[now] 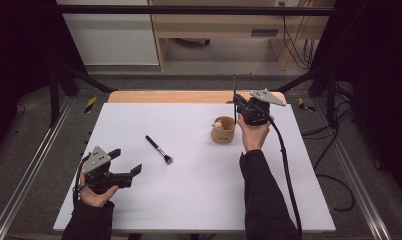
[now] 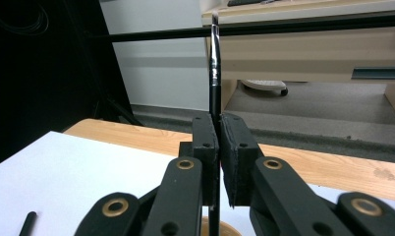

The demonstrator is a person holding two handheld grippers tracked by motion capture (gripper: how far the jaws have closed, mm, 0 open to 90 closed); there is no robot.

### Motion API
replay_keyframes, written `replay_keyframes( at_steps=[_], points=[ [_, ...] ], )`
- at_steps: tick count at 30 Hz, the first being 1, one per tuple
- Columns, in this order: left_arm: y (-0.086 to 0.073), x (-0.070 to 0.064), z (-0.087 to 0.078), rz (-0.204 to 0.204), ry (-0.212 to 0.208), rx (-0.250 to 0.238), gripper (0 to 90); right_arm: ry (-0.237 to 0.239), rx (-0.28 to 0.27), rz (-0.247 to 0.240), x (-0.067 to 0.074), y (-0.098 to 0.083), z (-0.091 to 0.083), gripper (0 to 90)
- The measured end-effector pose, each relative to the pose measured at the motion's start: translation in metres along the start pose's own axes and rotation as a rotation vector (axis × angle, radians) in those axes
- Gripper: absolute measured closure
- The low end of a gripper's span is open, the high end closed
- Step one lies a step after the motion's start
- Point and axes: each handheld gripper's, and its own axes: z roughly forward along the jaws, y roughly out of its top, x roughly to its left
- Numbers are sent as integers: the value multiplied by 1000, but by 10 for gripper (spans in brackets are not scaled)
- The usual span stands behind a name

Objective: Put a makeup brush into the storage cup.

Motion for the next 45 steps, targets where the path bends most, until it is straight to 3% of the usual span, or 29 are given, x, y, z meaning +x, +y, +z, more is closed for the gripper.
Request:
replay_keyframes(
  at_steps=[23, 45],
  points=[
    [-1, 3, -3, -1, 5, -7, 75, -4, -3, 7, -1, -10, 21, 857],
    [-1, 4, -4, -11, 8, -15, 76, -8, 44, -3, -1, -29, 39, 857]
  ],
)
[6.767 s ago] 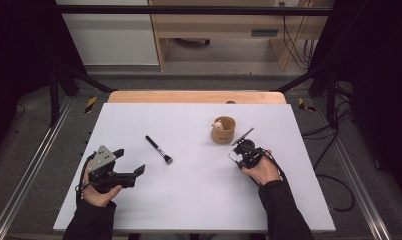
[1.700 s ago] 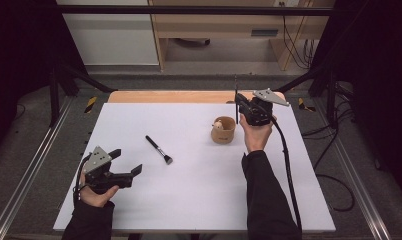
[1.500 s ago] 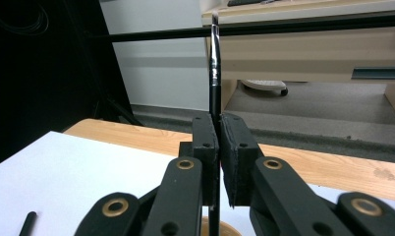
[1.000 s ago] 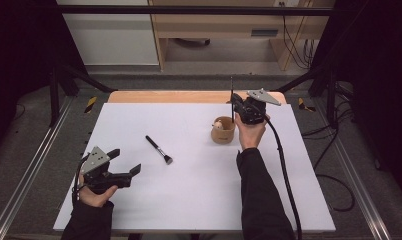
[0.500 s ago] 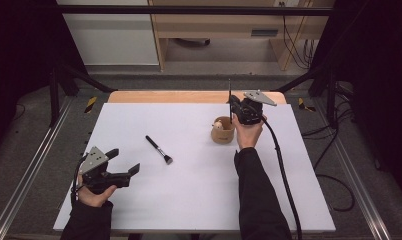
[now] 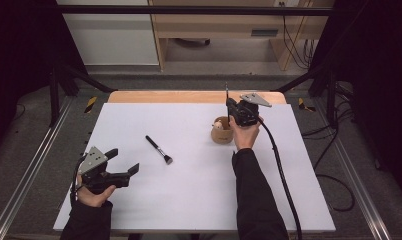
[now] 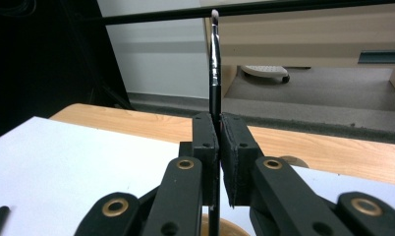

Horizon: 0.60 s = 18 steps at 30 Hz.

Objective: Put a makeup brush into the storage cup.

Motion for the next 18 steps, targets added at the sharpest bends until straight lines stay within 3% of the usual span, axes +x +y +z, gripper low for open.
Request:
replay_keyframes(
  at_steps=[18],
  points=[
    [0, 0, 0, 3, 0, 1, 76, -11, 54, 6, -2, -18, 8, 857]
  ],
)
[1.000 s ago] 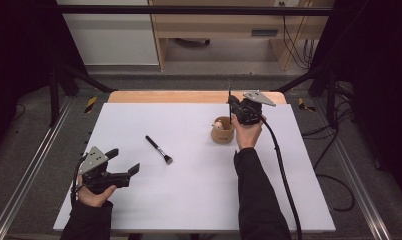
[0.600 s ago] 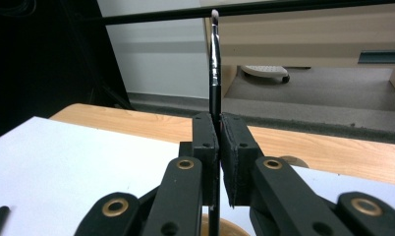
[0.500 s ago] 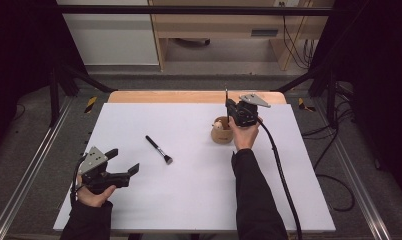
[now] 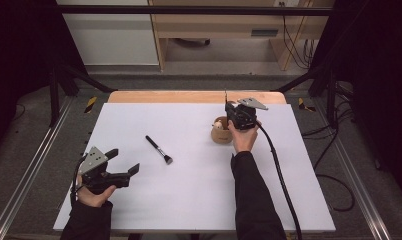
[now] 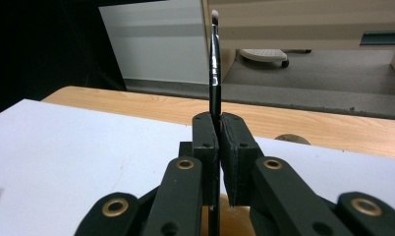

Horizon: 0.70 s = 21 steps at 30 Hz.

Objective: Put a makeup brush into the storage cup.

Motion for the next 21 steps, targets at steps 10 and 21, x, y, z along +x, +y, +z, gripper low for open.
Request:
replay_keyframes(
  at_steps=[10, 21],
  points=[
    [0, 0, 0, 1, 1, 0, 76, -10, 43, -35, 4, -7, 2, 857],
    [0, -1, -1, 6, 0, -1, 78, -26, 92, -45, 7, -11, 0, 856]
  ],
)
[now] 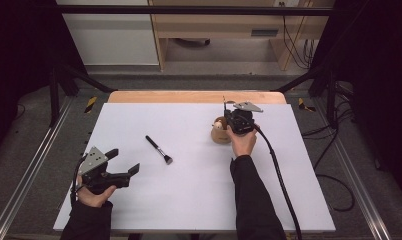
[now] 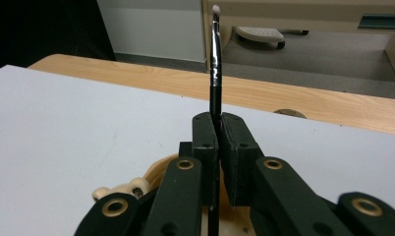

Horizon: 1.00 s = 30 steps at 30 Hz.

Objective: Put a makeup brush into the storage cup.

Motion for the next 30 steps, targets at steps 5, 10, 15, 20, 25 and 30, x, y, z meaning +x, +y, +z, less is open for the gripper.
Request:
replay_keyframes(
  at_steps=[5, 10, 15, 20, 25, 30],
  points=[
    [0, 0, 0, 1, 0, -1, 78, -3, 33, 20, -4, -6, -4, 854],
    [0, 0, 0, 1, 1, -4, 78, 5, 53, 19, -7, -9, -9, 851],
    [0, 0, 0, 2, 1, -3, 78, 9, 46, 23, -10, -10, -20, 817],
    [0, 0, 0, 1, 2, -5, 78, 39, 27, 21, -10, -6, -36, 759],
    [0, -1, 1, -3, 2, -5, 76, 85, 17, 5, -9, -4, -58, 665],
    [0, -2, 1, 6, 1, 0, 75, 133, 6, -11, -9, -4, -79, 579]
  ],
)
